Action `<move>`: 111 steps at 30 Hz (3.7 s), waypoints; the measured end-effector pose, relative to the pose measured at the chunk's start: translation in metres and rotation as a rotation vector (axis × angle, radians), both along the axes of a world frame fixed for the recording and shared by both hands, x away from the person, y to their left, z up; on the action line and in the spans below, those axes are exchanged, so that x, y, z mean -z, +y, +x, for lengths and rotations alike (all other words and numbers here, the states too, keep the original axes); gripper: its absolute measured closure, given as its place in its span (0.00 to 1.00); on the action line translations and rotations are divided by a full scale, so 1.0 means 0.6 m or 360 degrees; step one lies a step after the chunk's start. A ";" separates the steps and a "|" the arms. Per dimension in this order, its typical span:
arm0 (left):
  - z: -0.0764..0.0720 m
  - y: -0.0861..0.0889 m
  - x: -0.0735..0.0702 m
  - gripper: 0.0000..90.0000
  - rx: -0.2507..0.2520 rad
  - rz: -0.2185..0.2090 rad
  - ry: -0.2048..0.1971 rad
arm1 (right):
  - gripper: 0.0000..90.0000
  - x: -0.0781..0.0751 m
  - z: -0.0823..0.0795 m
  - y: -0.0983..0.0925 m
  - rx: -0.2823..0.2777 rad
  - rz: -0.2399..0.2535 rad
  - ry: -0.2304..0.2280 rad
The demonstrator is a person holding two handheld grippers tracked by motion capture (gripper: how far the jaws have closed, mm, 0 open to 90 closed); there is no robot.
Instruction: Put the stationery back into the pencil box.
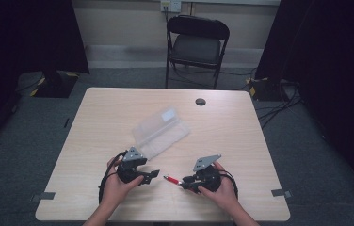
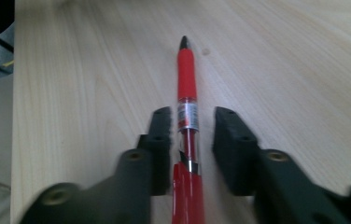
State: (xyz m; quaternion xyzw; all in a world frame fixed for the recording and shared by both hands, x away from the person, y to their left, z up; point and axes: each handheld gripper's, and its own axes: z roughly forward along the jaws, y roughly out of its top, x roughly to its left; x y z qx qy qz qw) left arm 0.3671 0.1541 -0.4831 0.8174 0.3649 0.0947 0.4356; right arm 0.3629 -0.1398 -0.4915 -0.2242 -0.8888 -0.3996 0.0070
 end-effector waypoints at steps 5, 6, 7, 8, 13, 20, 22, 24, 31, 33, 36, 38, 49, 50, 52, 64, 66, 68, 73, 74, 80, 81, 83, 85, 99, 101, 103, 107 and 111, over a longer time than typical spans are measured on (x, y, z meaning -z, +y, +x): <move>0.000 -0.009 0.000 0.29 0.0026 0.0005 -0.0016 | 0.56 -0.004 -0.010 -0.013 0.0048 -0.0032 -0.0002; 0.000 -0.011 0.000 0.29 0.0033 0.0009 -0.0019 | 0.54 -0.005 -0.012 -0.017 0.0051 -0.0043 -0.0009; 0.000 -0.013 0.001 0.29 0.0040 0.0008 -0.0021 | 0.53 -0.006 -0.016 -0.022 0.0057 -0.0062 -0.0017; 0.000 -0.015 0.000 0.29 0.0046 0.0020 -0.0024 | 0.52 -0.006 -0.019 -0.026 0.0052 -0.0073 -0.0034; 0.001 -0.024 0.003 0.29 0.0080 0.0021 -0.0035 | 0.49 -0.005 -0.037 -0.045 0.0084 -0.0119 -0.0119; 0.006 -0.046 0.006 0.29 0.0161 0.0026 -0.0042 | 0.49 -0.002 -0.034 -0.064 0.0159 -0.0143 -0.0213; 0.006 -0.052 0.009 0.29 0.0188 0.0020 -0.0043 | 0.47 -0.001 -0.032 -0.067 0.0196 -0.0167 -0.0237; 0.006 -0.057 0.011 0.29 0.0217 0.0036 -0.0040 | 0.45 0.000 -0.028 -0.073 0.0230 -0.0163 -0.0243; -0.002 -0.070 0.019 0.29 0.0281 0.0066 -0.0032 | 0.40 0.004 -0.017 -0.093 0.0340 -0.0148 -0.0263; -0.004 -0.072 0.020 0.29 0.0286 0.0070 -0.0027 | 0.37 0.006 -0.012 -0.098 0.0378 -0.0143 -0.0270; -0.005 -0.073 0.021 0.31 0.0304 0.0092 -0.0030 | 0.33 0.009 -0.006 -0.105 0.0434 -0.0127 -0.0283; -0.006 -0.074 0.022 0.32 0.0317 0.0081 -0.0039 | 0.30 0.012 -0.003 -0.107 0.0471 -0.0115 -0.0292; -0.011 -0.077 0.022 0.39 0.0389 0.0055 -0.0065 | 0.24 0.014 0.002 -0.111 0.0582 -0.0127 -0.0298; -0.012 -0.079 0.023 0.39 0.0396 0.0045 -0.0061 | 0.24 0.014 0.002 -0.112 0.0583 -0.0127 -0.0297; -0.014 -0.082 0.024 0.39 0.0404 0.0057 -0.0047 | 0.24 0.014 0.002 -0.112 0.0584 -0.0128 -0.0298; -0.025 -0.095 0.020 0.89 0.0487 0.0217 -0.0133 | 0.24 0.014 0.001 -0.114 0.0593 -0.0130 -0.0294; -0.024 -0.094 0.017 0.90 0.0483 0.0239 -0.0119 | 0.24 0.014 0.000 -0.115 0.0593 -0.0128 -0.0296; -0.024 -0.091 0.014 0.90 0.0465 0.0236 -0.0100 | 0.24 0.014 0.000 -0.116 0.0599 -0.0128 -0.0296; -0.018 -0.078 0.001 0.90 0.0405 0.0152 -0.0125 | 0.24 0.014 0.000 -0.116 0.0597 -0.0128 -0.0294; -0.016 -0.077 -0.003 0.90 0.0390 0.0132 -0.0136 | 0.24 0.014 0.000 -0.116 0.0597 -0.0127 -0.0294; -0.008 -0.065 -0.019 0.90 0.0337 0.0100 -0.0162 | 0.17 0.014 0.000 -0.115 0.0571 -0.0133 -0.0292; -0.008 -0.064 -0.022 0.90 0.0332 0.0099 -0.0166 | 0.14 0.015 0.000 -0.114 0.0551 -0.0144 -0.0287; -0.006 -0.062 -0.026 0.90 0.0320 0.0087 -0.0175 | 0.14 0.015 0.000 -0.113 0.0540 -0.0151 -0.0291; -0.003 -0.058 -0.029 0.90 0.0315 0.0093 -0.0188 | 0.14 0.015 0.000 -0.113 0.0540 -0.0150 -0.0290; 0.036 -0.046 -0.057 0.90 0.0222 0.0069 -0.0202 | 0.14 0.015 0.000 -0.113 0.0540 -0.0148 -0.0288; 0.044 -0.047 -0.061 0.90 0.0200 0.0083 -0.0204 | 0.14 0.015 0.000 -0.113 0.0539 -0.0148 -0.0288; 0.052 -0.049 -0.063 0.90 0.0194 0.0092 -0.0215 | 0.14 0.015 0.000 -0.113 0.0539 -0.0148 -0.0289; 0.071 -0.055 -0.060 0.90 0.0167 0.0073 -0.0201 | 0.14 0.015 0.000 -0.113 0.0539 -0.0148 -0.0290; 0.092 -0.058 -0.055 0.90 0.0129 0.0081 -0.0192 | 0.14 0.015 0.000 -0.113 0.0539 -0.0148 -0.0289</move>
